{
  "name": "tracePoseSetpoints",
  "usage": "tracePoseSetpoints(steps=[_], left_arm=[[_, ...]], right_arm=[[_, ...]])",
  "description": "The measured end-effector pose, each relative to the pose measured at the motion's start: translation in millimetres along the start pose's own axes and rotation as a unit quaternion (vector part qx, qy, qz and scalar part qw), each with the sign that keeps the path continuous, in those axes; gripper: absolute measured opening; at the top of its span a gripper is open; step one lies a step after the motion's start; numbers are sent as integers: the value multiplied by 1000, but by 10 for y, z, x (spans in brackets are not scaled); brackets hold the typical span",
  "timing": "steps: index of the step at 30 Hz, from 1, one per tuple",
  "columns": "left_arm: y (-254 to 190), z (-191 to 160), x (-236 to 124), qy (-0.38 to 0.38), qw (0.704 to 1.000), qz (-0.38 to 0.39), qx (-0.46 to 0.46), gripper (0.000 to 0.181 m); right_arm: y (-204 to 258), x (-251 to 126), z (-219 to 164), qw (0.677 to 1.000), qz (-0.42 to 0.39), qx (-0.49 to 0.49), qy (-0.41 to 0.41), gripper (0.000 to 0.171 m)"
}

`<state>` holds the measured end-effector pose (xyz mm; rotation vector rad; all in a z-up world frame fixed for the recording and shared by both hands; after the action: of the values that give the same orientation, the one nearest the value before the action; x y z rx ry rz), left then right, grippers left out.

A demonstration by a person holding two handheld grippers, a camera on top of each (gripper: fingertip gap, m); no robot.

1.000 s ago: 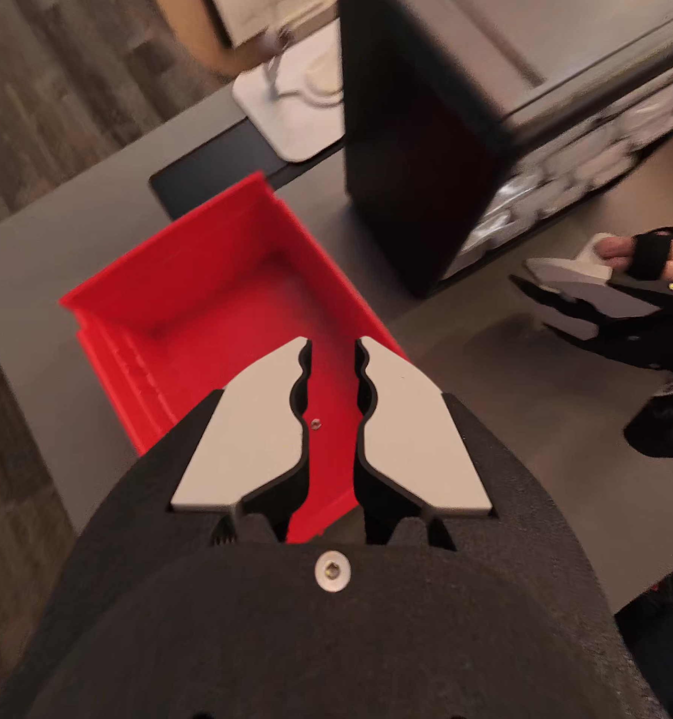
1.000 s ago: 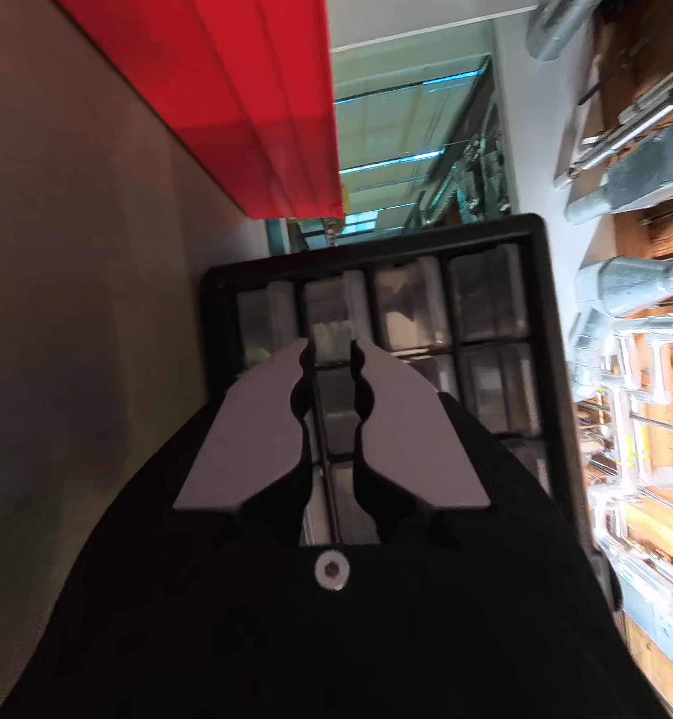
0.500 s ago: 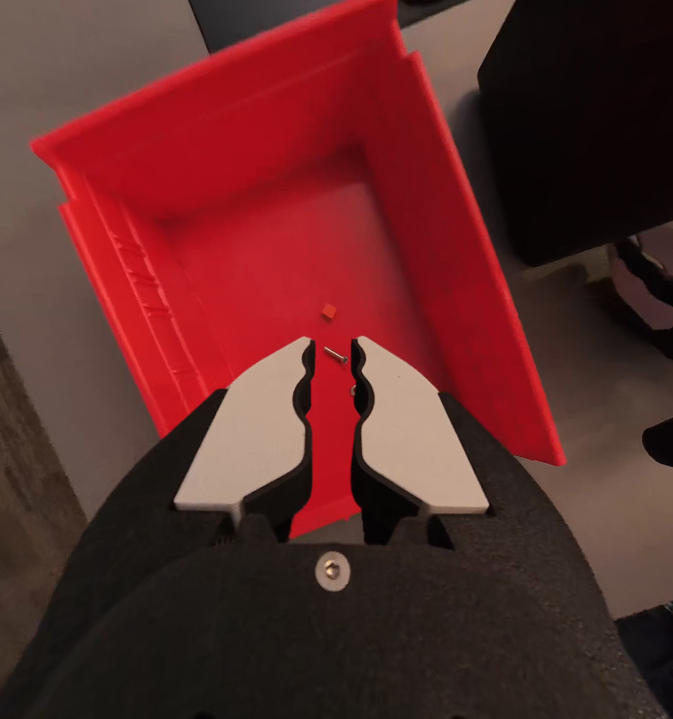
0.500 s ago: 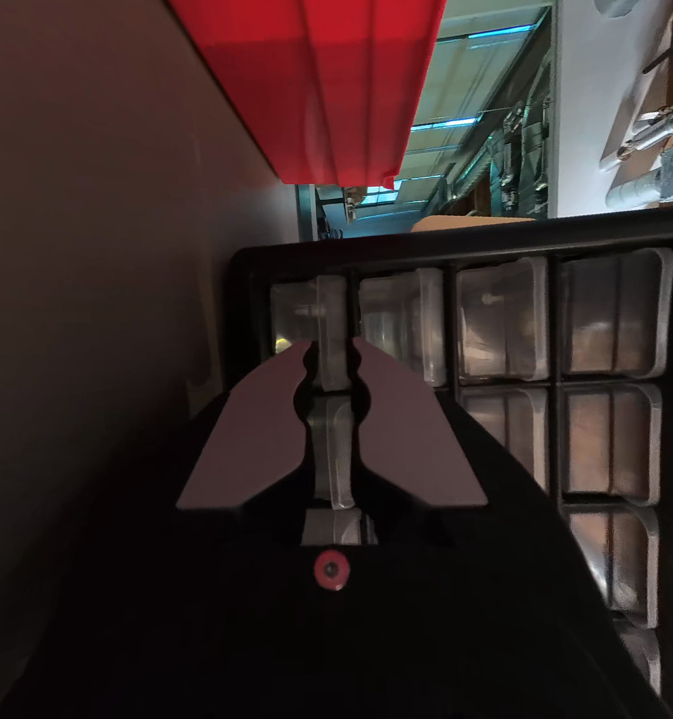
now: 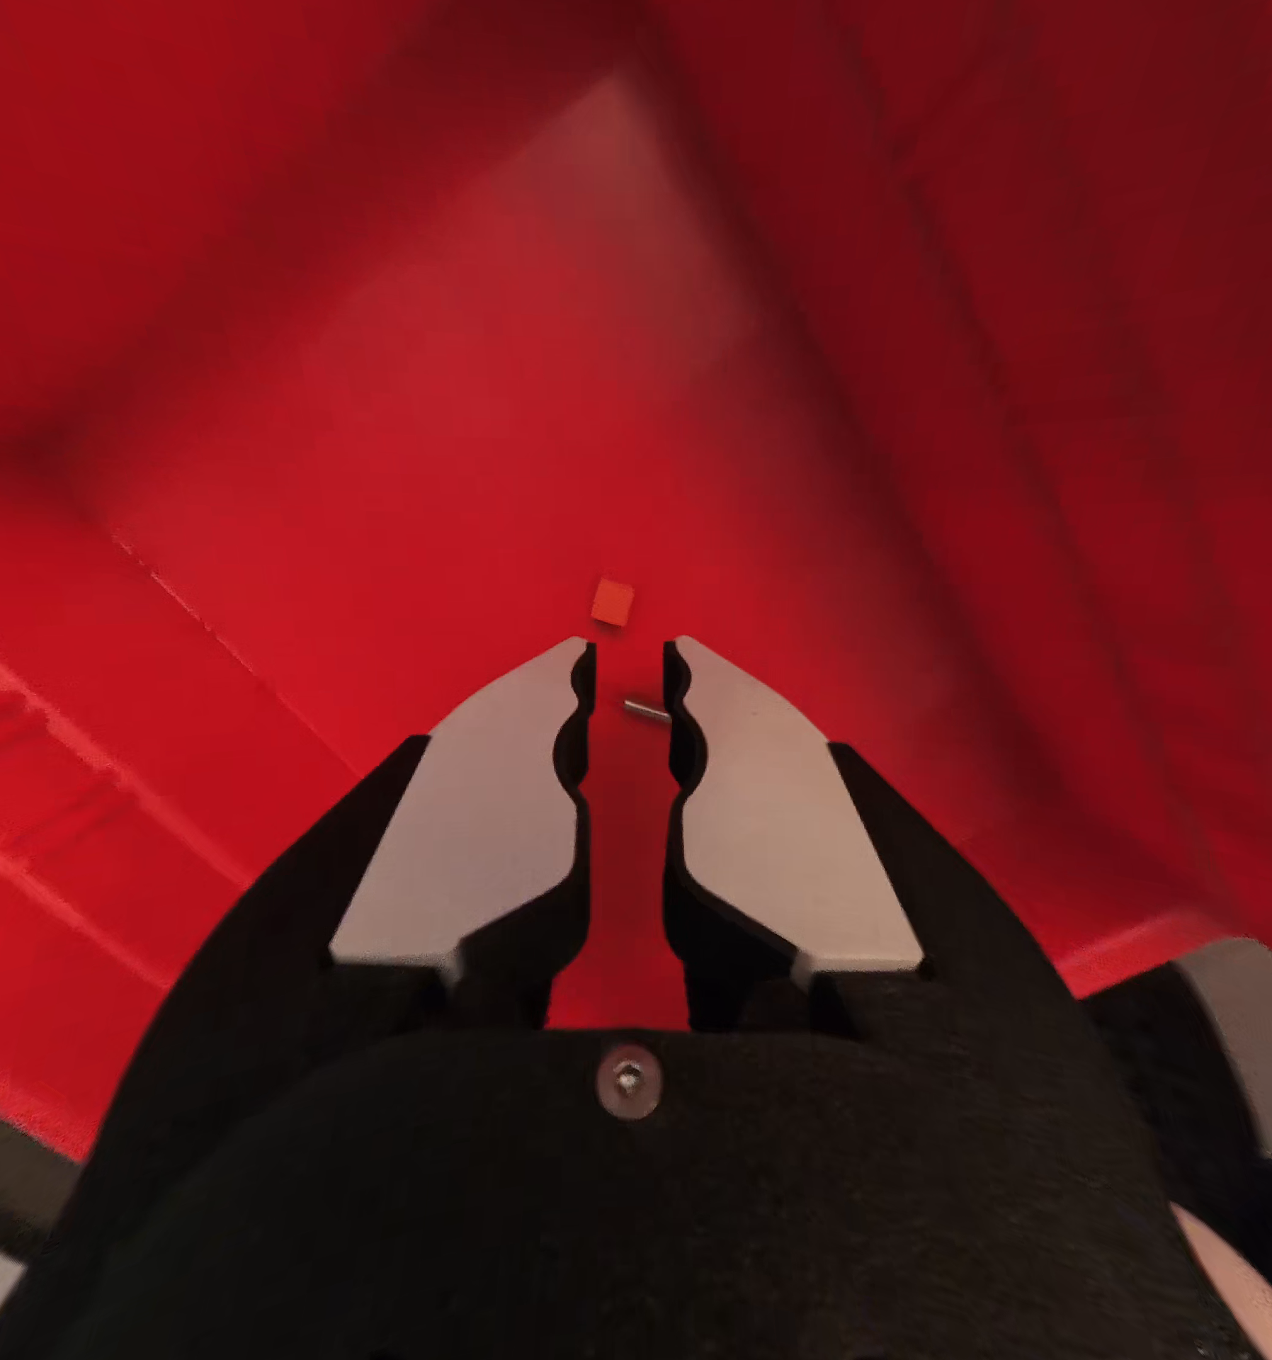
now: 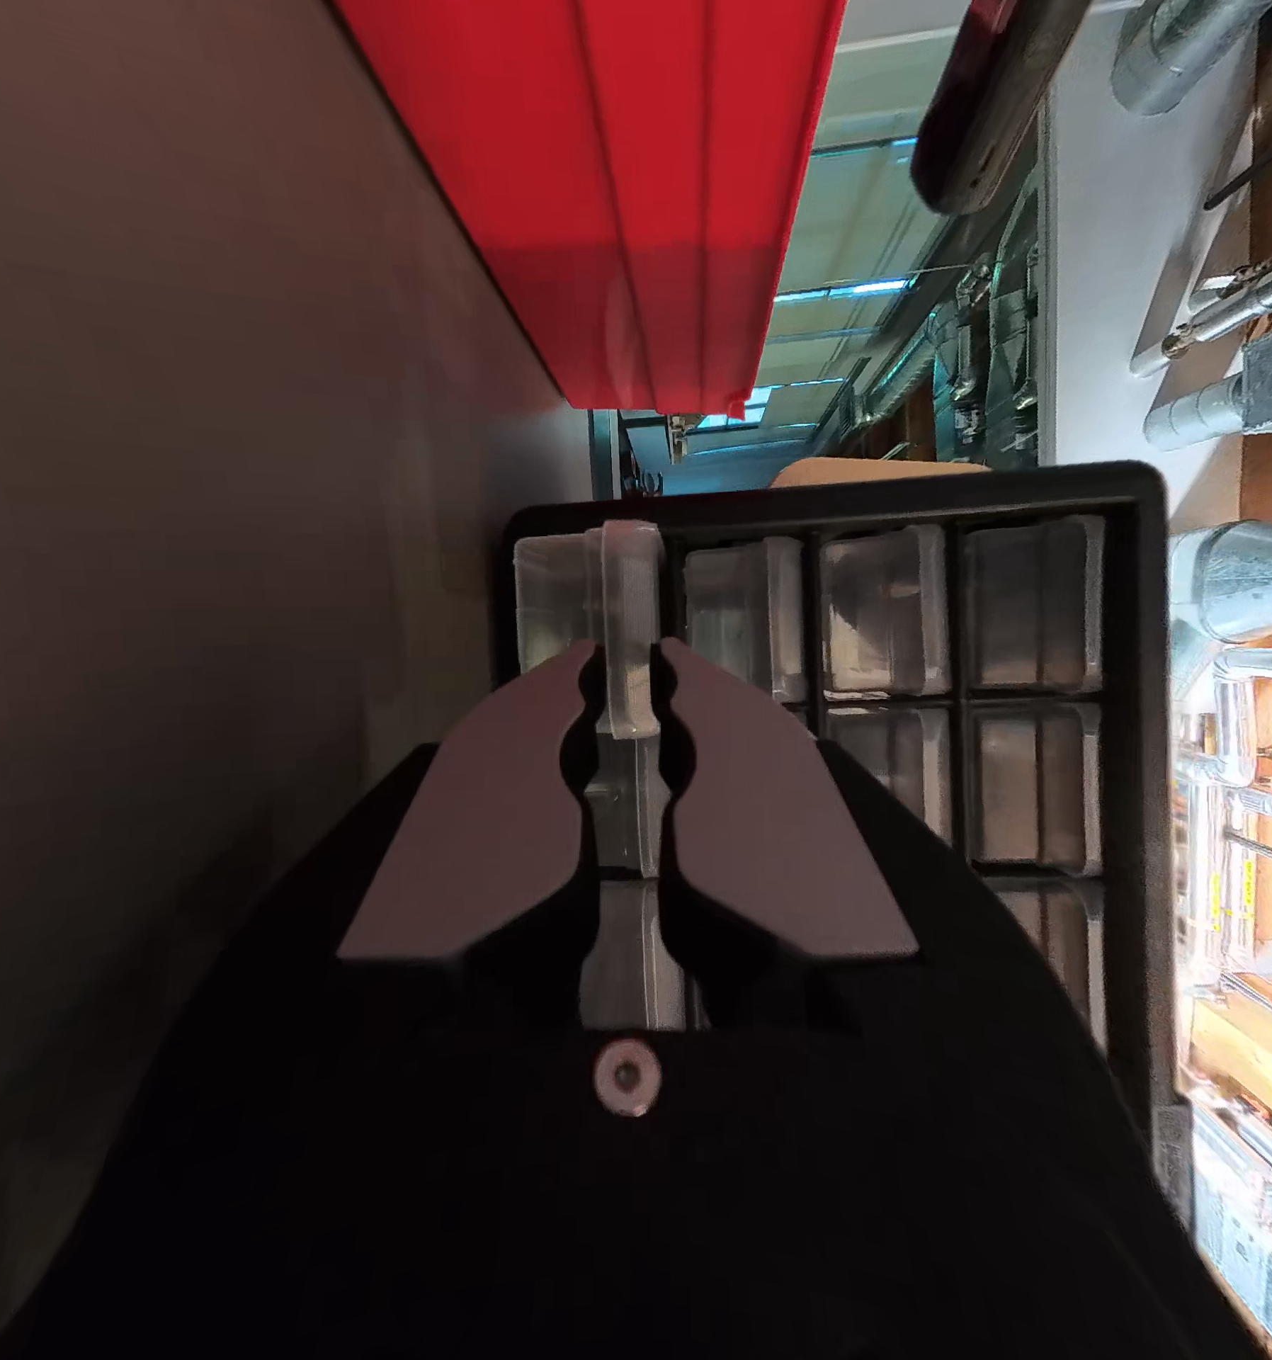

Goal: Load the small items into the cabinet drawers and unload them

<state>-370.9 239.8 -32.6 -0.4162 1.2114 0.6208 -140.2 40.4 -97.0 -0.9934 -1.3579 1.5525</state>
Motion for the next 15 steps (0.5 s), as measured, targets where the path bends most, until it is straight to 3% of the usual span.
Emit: tracePoseSetpoints(steps=[7, 15], left_arm=[[-2, -8, 210, 6, 998, -5, 60, 20], [-8, -23, 202, 10, 997, -9, 72, 10]], right_arm=[[20, -176, 111, 1000, 5, 6, -9, 12], [19, -258, 149, 1000, 12, 20, -5, 13]])
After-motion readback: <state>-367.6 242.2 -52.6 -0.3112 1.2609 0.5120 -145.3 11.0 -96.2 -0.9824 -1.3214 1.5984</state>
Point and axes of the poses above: each gripper's, where its closed fingertips meet, x out along the fingers, z out of its top, y = z × x across the jaws, the point moved 10 cm from there along -x, back along the fingers, and after that the axes turned 6 degrees about -y, right-handed, at the moved point
